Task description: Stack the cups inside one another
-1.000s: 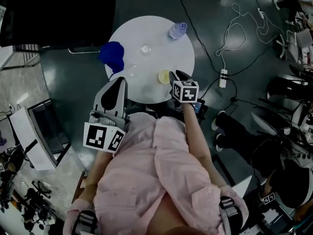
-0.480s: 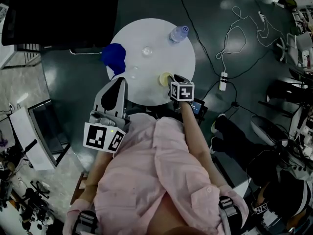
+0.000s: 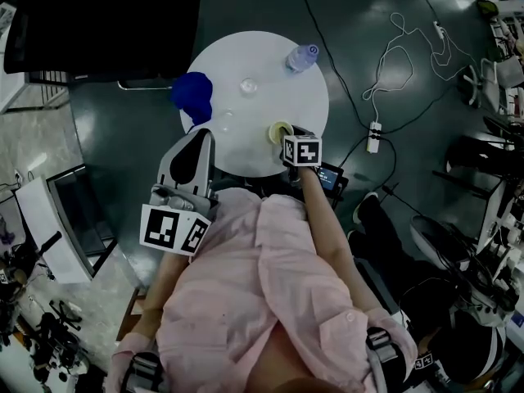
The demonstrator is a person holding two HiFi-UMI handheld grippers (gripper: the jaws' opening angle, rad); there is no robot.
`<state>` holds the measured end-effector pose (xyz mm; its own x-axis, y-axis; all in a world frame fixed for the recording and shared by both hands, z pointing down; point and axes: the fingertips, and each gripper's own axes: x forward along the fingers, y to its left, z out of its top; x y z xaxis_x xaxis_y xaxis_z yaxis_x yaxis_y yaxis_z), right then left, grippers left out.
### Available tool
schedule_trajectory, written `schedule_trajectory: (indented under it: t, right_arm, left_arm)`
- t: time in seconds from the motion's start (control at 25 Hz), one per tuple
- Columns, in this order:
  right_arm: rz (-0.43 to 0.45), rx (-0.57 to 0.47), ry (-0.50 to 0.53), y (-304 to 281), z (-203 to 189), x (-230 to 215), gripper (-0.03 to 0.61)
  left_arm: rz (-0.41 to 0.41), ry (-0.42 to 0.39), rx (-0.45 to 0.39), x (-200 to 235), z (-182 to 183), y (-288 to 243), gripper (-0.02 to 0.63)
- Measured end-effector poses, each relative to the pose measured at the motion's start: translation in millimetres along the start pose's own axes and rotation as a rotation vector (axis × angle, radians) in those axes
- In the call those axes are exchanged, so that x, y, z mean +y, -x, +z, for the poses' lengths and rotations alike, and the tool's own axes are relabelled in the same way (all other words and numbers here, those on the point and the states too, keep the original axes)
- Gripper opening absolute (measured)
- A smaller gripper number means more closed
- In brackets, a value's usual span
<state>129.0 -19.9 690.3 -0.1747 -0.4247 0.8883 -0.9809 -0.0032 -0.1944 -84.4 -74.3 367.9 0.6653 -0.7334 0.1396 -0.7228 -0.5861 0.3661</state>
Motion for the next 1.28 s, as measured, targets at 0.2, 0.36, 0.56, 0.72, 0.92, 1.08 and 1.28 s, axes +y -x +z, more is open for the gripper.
schedule_trajectory:
  t: [0.2, 0.36, 0.56, 0.72, 0.92, 1.08, 1.28]
  right_arm:
    - [-0.028, -0.005, 0.019, 1.1, 2.9, -2.1, 0.05]
    - [-0.018, -0.019, 0.023, 1.0, 3.5, 2.3, 0.041]
    - [-0.016, -0.026, 0.025, 0.1, 2.5, 4.7, 0.04]
    - [-0.011, -0.041, 0.031, -0.6, 2.7, 6.8, 0.038]
    - [-0.042, -0.054, 0.038, 6.5, 7.1, 5.0, 0.037]
    - [-0.028, -0.075, 0.05, 9.1, 13.2, 9.5, 0.037]
    - [-0.008, -0.136, 0.051, 17.8, 30.8, 18.1, 0.037]
  left_arm:
    - [0.002, -0.007, -0.004, -0.1, 1.2, 1.2, 0.018]
    - [0.003, -0.004, -0.002, -0.8, -0.1, 5.5, 0.018]
    - [0.002, -0.004, -0.006, -0.2, 1.2, 8.3, 0.018]
    - [0.001, -0.006, -0.011, -0.4, -0.1, 12.2, 0.018]
    - [0.002, -0.004, -0.012, 0.0, -2.1, 15.6, 0.018]
    - [0.009, -0.005, -0.02, -0.8, -0.8, 18.8, 0.018]
    - [0.03, -0.005, -0.03, 2.3, 0.7, 25.2, 0.018]
